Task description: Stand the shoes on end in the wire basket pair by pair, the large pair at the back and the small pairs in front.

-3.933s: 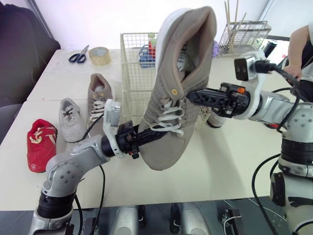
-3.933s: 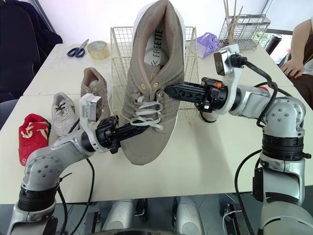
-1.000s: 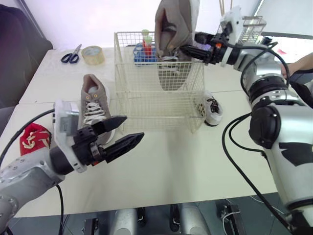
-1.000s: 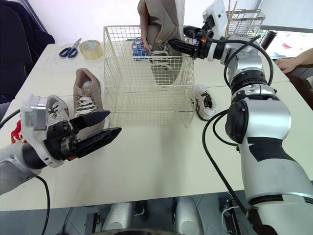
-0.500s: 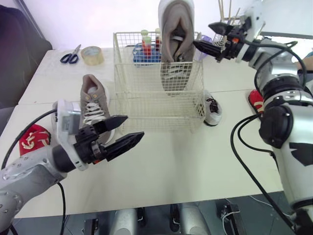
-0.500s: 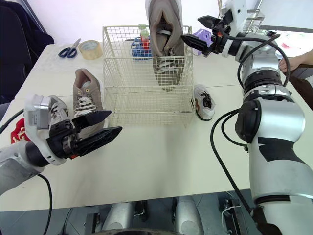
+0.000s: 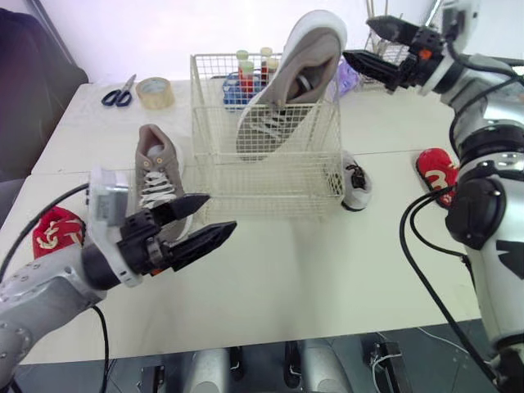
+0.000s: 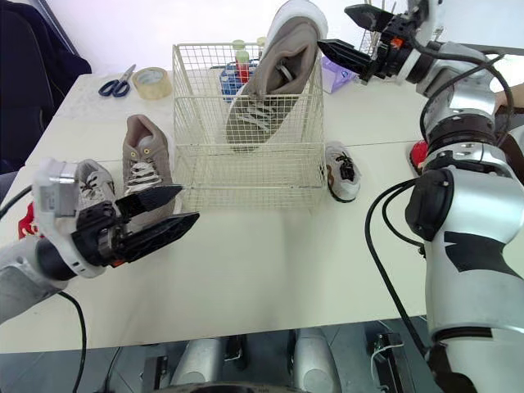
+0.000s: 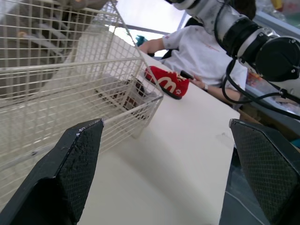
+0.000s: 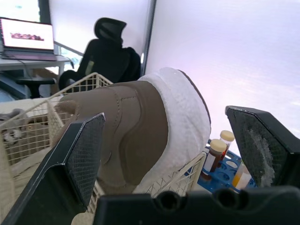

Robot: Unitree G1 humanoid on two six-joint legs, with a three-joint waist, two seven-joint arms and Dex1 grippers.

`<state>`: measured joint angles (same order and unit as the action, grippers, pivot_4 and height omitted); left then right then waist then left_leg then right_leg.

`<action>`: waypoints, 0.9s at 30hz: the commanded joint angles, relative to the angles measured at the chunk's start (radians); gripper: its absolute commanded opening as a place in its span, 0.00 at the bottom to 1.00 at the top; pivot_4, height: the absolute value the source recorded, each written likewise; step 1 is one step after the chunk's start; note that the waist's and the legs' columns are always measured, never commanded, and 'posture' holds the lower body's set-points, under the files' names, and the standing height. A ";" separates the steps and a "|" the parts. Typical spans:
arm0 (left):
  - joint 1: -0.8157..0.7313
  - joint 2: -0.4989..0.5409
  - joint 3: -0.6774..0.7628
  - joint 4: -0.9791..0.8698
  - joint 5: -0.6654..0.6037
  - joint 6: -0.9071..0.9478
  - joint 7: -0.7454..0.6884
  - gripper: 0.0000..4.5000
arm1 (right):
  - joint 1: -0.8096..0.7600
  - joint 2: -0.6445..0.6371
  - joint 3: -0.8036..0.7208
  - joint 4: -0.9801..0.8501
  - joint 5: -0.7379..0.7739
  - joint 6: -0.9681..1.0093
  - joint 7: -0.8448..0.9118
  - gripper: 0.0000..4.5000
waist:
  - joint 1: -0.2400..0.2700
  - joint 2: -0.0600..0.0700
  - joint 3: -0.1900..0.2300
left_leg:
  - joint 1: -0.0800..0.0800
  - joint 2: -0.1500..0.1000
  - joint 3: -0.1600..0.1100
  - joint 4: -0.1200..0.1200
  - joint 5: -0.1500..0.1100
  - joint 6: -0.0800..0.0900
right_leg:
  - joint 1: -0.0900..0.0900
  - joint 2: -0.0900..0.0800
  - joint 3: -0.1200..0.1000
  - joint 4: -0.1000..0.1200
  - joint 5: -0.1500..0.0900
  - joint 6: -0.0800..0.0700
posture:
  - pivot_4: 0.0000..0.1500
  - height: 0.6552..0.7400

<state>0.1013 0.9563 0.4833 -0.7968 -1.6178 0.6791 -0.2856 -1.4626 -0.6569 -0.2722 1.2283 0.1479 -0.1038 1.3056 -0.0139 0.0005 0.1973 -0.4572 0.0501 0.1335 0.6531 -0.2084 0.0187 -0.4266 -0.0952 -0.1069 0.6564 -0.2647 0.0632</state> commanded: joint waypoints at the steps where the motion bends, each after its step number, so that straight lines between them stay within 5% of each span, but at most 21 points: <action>1: 0.006 0.034 0.087 0.014 -0.048 0.006 -0.018 1.00 | -0.008 -0.039 -0.006 -0.081 0.035 0.033 0.016 0.99 | -0.002 0.000 0.000 | 0.000 0.000 0.000 0.000 0.000 0.000 | 0.000 0.000 0.000 0.000 0.000 0.000 | 1.00 1.00; 8: -0.021 0.039 0.058 0.035 -0.016 0.008 -0.021 1.00 | 0.155 0.037 0.019 -0.303 0.095 0.219 -0.013 0.99 | -0.008 0.000 0.000 | 0.012 0.000 0.001 -0.002 0.000 0.000 | 0.009 0.000 0.001 0.000 0.000 0.000 | 1.00 1.00; 19: -0.091 0.016 -0.039 0.071 0.024 0.010 -0.024 1.00 | 0.488 0.281 0.013 -1.014 0.179 0.564 -0.590 0.99 | 0.000 0.000 -0.001 | 0.013 0.000 0.001 -0.003 0.000 -0.001 | 0.009 -0.001 0.002 0.003 0.000 0.000 | 1.00 1.00; 27: -0.185 -0.016 -0.142 0.116 0.068 0.021 -0.048 1.00 | 0.503 0.387 0.012 -1.187 0.158 0.689 -0.931 0.99 | 0.002 0.000 -0.001 | 0.013 0.000 0.001 -0.003 0.000 -0.002 | 0.007 0.000 0.002 0.004 0.000 0.000 | 1.00 1.00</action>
<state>-0.0653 0.9479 0.3498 -0.6800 -1.5604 0.6998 -0.3234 -0.9493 -0.2622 -0.2515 0.1073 0.2996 0.5799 0.4148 -0.0118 0.0002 0.1964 -0.4446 0.0493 0.1350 0.6496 -0.2081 0.0171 -0.4195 -0.0956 -0.1046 0.6606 -0.2649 0.0630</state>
